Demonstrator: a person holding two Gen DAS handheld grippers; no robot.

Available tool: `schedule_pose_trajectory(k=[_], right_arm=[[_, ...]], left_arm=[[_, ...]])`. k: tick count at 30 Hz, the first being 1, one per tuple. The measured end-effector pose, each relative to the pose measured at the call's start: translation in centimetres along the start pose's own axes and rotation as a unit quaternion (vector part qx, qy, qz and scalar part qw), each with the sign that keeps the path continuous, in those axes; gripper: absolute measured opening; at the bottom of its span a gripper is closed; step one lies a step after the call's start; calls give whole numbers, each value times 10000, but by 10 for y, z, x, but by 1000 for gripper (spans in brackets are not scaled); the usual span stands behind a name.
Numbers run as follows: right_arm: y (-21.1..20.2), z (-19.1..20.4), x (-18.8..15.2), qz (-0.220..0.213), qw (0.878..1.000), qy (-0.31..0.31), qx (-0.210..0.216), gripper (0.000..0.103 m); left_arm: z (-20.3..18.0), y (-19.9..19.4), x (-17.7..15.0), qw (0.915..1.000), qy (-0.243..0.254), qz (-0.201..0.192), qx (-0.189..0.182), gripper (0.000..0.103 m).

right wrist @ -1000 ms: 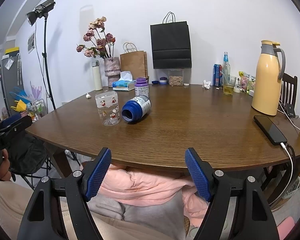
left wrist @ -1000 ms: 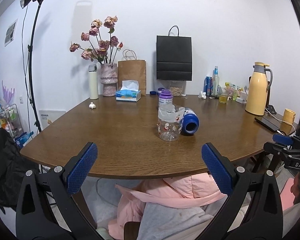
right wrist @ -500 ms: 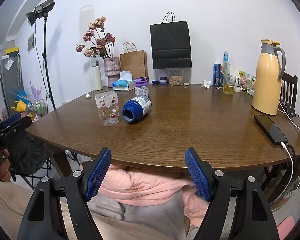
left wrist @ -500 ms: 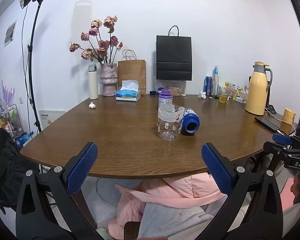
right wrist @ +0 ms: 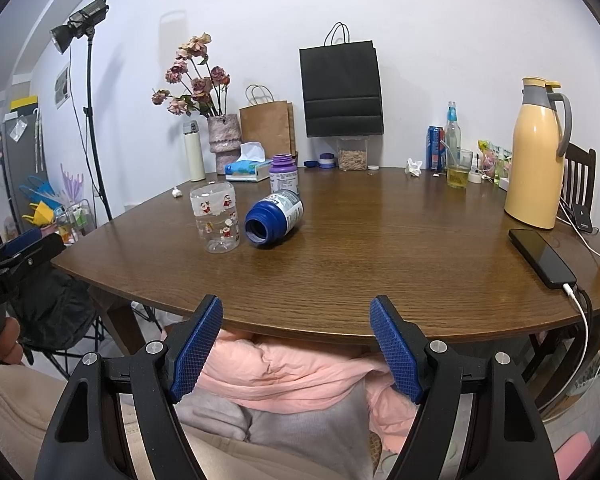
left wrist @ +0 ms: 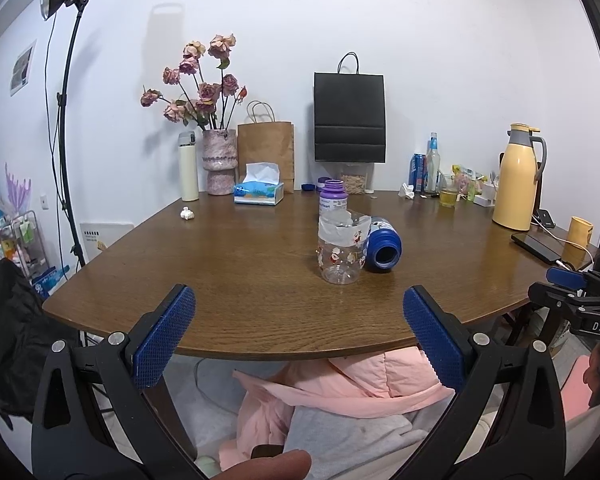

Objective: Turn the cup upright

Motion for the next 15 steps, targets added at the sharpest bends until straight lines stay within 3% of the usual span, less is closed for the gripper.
schedule_pose_trajectory(k=[15], right_arm=[[0,-1,2,17,10000,42,10,81]], left_arm=[[0,-1,2,10000,1,-8,33,103]])
Point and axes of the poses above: each gripper's, at about its wrist camera, not at the fingertips, and y roughly the way its jaws point, z to its left, x to its top, the point moved 2 cm from there along y, roughly the way its jaws point, and after that the axes turned 14 degrees about -x, right-handed, at the moved point
